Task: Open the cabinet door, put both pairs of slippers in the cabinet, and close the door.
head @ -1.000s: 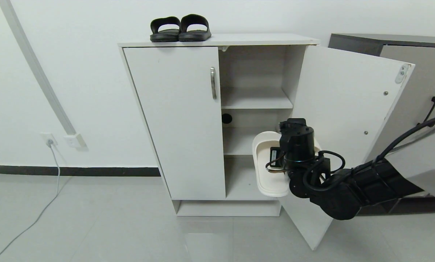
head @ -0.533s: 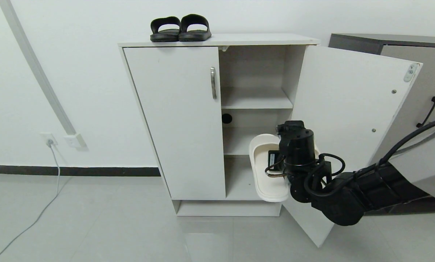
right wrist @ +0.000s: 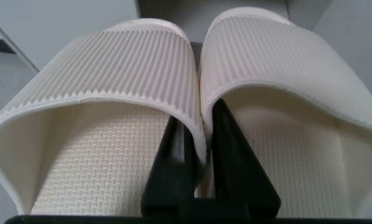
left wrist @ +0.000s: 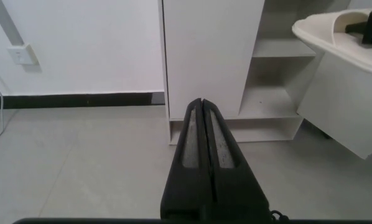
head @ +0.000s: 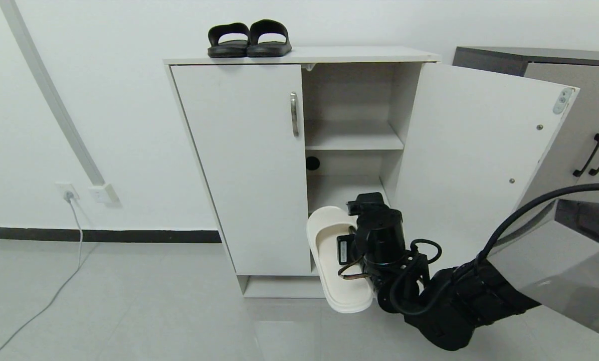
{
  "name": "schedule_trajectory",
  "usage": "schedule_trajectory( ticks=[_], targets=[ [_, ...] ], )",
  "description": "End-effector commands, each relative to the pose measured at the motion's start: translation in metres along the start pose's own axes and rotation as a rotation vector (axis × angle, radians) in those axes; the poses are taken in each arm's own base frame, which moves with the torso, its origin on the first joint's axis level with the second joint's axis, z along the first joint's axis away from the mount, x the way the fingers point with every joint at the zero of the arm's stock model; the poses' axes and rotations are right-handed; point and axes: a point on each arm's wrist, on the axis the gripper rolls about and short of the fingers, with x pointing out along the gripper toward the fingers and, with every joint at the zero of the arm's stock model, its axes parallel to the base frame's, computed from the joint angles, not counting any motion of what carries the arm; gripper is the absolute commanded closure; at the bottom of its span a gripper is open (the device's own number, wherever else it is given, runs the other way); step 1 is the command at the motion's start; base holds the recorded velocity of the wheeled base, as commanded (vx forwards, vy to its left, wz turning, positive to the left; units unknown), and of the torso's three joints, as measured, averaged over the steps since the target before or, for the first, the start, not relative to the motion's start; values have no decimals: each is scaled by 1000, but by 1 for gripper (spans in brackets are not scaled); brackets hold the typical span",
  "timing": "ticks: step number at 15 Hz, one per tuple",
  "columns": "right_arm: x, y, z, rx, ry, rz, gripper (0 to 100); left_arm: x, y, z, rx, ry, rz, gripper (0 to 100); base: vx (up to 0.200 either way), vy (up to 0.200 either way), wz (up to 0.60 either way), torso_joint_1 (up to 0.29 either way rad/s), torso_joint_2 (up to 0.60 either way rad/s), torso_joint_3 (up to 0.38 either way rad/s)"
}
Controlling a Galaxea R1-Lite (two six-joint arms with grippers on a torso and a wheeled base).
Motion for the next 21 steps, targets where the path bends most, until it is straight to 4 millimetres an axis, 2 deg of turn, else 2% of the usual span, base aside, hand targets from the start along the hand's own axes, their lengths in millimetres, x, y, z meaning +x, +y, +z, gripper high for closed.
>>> schedule_trajectory(
  ticks=[1,11,16,18,21],
  targets=[
    [7,2,-10,-12,18,-5,100,0,0,0,0,1,0,100,0,0,0,0,0,0],
    [15,2,-22,-30,43,-18,100,0,0,0,0,1,0,100,0,0,0,2,3,-152],
    [36,-1,-33,-25,31,-83,100,0,0,0,0,1,2,100,0,0,0,1,6,-146],
    [47,-7,-30,9,-41,-102,100,0,0,0,0,1,2,100,0,0,0,0,0,0],
    [51,-14,-23,14,-103,-112,100,0,0,0,0,1,2,100,0,0,0,0,0,0]
  ],
)
